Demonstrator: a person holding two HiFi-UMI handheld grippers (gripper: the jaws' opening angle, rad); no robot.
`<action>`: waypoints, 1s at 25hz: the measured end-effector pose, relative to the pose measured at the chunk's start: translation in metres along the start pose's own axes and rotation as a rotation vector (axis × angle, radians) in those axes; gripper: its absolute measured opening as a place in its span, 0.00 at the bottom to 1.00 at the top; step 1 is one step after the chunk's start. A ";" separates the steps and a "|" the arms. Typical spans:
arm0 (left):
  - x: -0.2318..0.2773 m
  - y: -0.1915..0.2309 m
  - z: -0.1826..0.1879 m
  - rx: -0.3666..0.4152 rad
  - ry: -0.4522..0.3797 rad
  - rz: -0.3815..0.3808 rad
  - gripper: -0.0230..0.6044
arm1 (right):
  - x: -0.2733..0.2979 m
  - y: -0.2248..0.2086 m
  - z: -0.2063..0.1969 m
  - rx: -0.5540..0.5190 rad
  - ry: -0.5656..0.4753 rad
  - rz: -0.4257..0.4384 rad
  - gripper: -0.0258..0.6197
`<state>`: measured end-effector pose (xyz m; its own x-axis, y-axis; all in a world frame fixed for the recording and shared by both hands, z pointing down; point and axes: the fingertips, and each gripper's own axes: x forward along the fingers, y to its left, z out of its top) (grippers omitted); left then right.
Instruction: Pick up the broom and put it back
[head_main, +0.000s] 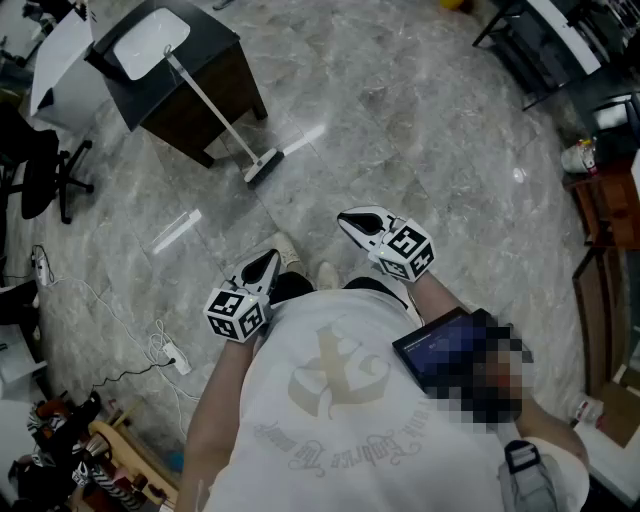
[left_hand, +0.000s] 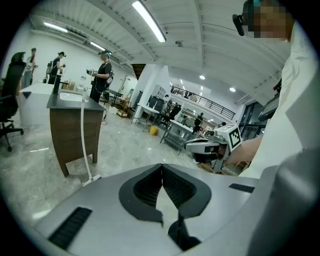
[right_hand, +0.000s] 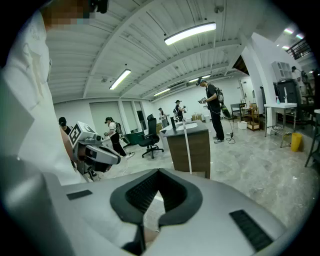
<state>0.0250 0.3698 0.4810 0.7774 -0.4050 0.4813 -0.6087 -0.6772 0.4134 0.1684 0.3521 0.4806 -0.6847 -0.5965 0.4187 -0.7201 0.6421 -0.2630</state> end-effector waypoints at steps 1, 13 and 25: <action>0.000 0.001 0.002 0.000 -0.003 0.003 0.06 | -0.002 -0.005 0.001 0.005 -0.004 -0.018 0.07; 0.022 0.033 0.019 -0.030 0.002 0.001 0.06 | 0.017 -0.063 0.019 0.047 -0.005 -0.119 0.07; 0.069 0.095 0.074 -0.034 0.013 -0.027 0.06 | 0.058 -0.130 0.044 0.105 0.028 -0.178 0.07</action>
<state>0.0329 0.2324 0.4966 0.7915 -0.3791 0.4793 -0.5930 -0.6663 0.4522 0.2169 0.2128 0.5004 -0.5434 -0.6815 0.4903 -0.8382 0.4730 -0.2715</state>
